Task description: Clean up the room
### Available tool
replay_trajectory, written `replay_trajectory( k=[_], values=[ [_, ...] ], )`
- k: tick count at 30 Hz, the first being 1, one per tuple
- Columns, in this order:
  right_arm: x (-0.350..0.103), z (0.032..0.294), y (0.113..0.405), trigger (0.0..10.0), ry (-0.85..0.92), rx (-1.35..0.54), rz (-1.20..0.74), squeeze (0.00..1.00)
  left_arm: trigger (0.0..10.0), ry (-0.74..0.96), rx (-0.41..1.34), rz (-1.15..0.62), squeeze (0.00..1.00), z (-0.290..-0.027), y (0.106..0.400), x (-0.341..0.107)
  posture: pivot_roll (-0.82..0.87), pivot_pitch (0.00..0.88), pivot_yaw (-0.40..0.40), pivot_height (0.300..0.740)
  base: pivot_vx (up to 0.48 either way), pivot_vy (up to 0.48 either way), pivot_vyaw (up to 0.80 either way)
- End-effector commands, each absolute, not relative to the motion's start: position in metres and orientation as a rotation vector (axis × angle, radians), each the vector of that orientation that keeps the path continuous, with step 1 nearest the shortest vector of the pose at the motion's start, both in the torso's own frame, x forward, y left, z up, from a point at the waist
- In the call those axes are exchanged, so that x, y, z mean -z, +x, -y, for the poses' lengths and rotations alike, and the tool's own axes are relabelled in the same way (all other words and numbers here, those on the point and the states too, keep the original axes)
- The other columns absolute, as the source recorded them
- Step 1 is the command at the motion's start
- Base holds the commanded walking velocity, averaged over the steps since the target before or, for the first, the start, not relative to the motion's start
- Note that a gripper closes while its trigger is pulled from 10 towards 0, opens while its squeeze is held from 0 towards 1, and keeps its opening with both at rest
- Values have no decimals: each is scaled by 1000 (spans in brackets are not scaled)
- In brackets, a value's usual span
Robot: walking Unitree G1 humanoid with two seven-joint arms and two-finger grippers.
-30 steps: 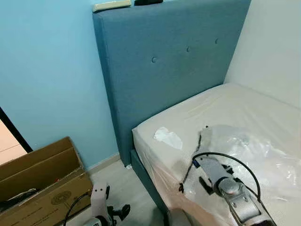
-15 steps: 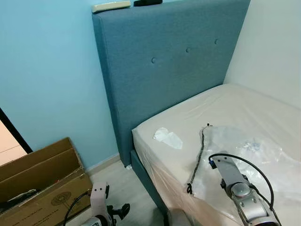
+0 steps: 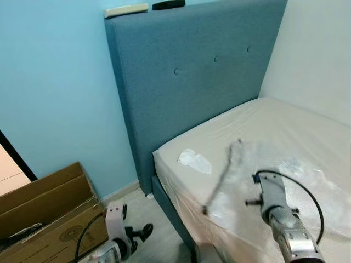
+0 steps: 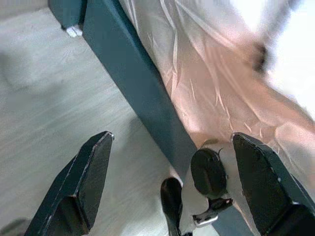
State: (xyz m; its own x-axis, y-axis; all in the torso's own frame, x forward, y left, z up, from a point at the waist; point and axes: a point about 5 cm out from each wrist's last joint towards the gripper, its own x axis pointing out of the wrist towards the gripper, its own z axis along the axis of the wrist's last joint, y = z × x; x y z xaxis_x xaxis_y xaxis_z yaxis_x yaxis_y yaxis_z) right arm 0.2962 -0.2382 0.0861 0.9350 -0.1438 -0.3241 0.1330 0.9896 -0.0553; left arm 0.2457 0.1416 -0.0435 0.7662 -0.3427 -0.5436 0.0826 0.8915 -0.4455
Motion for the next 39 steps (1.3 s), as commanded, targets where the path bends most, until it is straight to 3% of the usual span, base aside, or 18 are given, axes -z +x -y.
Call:
replay_trajectory(
  k=[1, 7, 9, 12, 17, 22, 23, 29, 31, 35, 36, 37, 38, 39],
  values=[
    [-115, 234, 305, 0, 68, 104, -179, 0, 10000, -418, 238, -648, 0, -146, 248, 41, -177, 0, 53, 565, 0, 0, 0],
    [-170, 221, 316, 0, 216, -10, 61, 0, 10000, -423, 251, -640, 0, -143, 250, 40, -177, 0, 55, 565, 0, 0, 0],
    [-206, 192, 315, 0, 294, -211, 206, 0, 10000, -430, 260, -638, 0, -141, 251, 39, -180, 0, 56, 565, 0, 0, 0],
    [-217, 181, 315, 0, 315, -267, 260, 0, 10000, -432, 263, -638, 0, -139, 251, 39, -179, 0, 54, 565, 0, 0, 0],
    [-218, 181, 319, 0, 332, -258, 267, 0, 10000, -444, 268, -628, 0, -136, 252, 38, -172, 0, 47, 565, 0, 0, 0],
    [-207, 201, 322, 0, 337, -130, 239, 0, 10000, -476, 312, -588, 0, -129, 259, 31, -178, 0, 48, 574, 0, 0, 0],
    [-205, 206, 322, 3059, 335, -102, 234, 0, 10000, -477, 327, -580, 0, -127, 260, 30, -182, 0, 50, 574, 0, 0, 0],
    [-201, 212, 321, 3059, 334, -71, 211, 0, 10000, -479, 344, -567, 0, -124, 264, 26, -184, 0, 50, 574, 0, 0, 0],
    [-196, 215, 321, 1647, 331, -61, 179, 0, 10000, -482, 353, -550, 0, -122, 269, 22, -186, 0, 49, 574, 0, 0, -734],
    [-193, 217, 321, 1608, 323, -48, 173, 0, 10000, -485, 359, -538, 0, -120, 271, 20, -188, 0, 49, 574, 0, 0, -739],
    [-193, 218, 321, 3137, 321, -43, 174, 0, 10000, -486, 359, -537, 0, -119, 271, 20, -188, 0, 49, 574, 0, 0, -600],
    [-193, 218, 321, 3137, 321, -43, 174, 0, 10000, -486, 359, -537, 0, -119, 271, 20, -188, 0, 49, 574, 0, 0, -600],
    [-193, 218, 321, 10000, 316, -45, 180, 0, 10000, -488, 360, -536, 0, -119, 271, 20, -191, 0, 50, 574, 0, 0, 0],
    [-192, 218, 321, 10000, 313, -50, 170, 0, 10000, -489, 360, -536, 0, -119, 271, 20, -191, 0, 49, 579, 0, 0, 0]
  ],
)
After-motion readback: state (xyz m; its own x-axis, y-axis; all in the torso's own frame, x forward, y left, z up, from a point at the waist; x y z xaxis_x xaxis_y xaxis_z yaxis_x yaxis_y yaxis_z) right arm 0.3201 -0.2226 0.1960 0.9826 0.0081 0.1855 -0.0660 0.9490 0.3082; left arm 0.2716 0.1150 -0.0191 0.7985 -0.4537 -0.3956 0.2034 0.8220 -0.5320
